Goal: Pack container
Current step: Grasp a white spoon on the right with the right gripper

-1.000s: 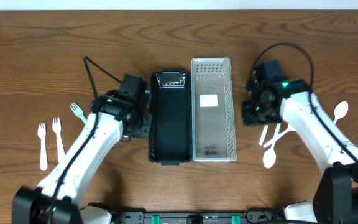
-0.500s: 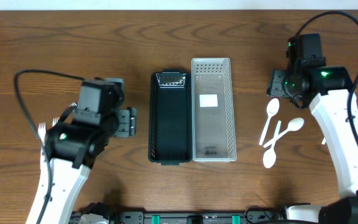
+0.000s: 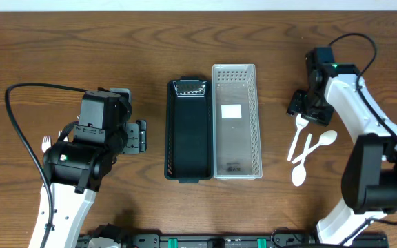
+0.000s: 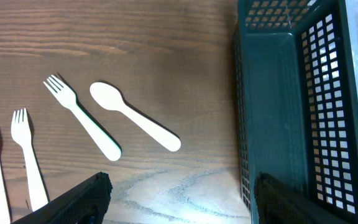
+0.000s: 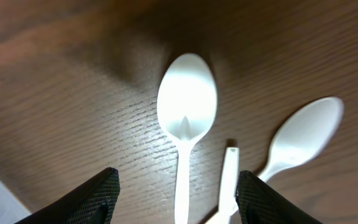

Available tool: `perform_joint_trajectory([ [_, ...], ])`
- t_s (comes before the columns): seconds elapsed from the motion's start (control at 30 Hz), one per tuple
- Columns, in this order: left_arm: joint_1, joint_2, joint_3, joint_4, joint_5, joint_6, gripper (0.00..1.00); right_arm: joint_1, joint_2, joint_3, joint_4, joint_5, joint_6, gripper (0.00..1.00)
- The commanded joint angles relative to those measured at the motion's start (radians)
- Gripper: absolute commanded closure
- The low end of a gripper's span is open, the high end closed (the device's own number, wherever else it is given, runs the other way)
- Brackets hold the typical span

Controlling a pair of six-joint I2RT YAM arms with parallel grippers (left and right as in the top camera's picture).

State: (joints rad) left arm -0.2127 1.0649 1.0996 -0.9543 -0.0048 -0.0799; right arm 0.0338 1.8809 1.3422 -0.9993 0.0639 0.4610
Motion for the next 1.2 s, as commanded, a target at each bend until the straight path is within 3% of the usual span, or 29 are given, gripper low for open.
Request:
perform_joint_trajectory([
  [0.0, 0.005, -0.001, 0.013, -0.003, -0.011, -0.007, 0.24, 0.0, 0.035, -0.015, 0.01, -0.024, 0.041, 0.36],
  [0.67, 0.005, -0.001, 0.013, -0.003, -0.011, -0.007, 0.24, 0.0, 0.042, -0.199, 0.166, -0.054, 0.038, 0.36],
  [0.87, 0.005, -0.001, 0.013, -0.003, -0.011, -0.007, 0.24, 0.0, 0.042, -0.199, 0.166, -0.054, 0.039, 0.65],
  [1.17, 0.005, -0.001, 0.013, -0.003, -0.011, -0.007, 0.24, 0.0, 0.042, -0.199, 0.169, -0.054, 0.039, 0.85],
])
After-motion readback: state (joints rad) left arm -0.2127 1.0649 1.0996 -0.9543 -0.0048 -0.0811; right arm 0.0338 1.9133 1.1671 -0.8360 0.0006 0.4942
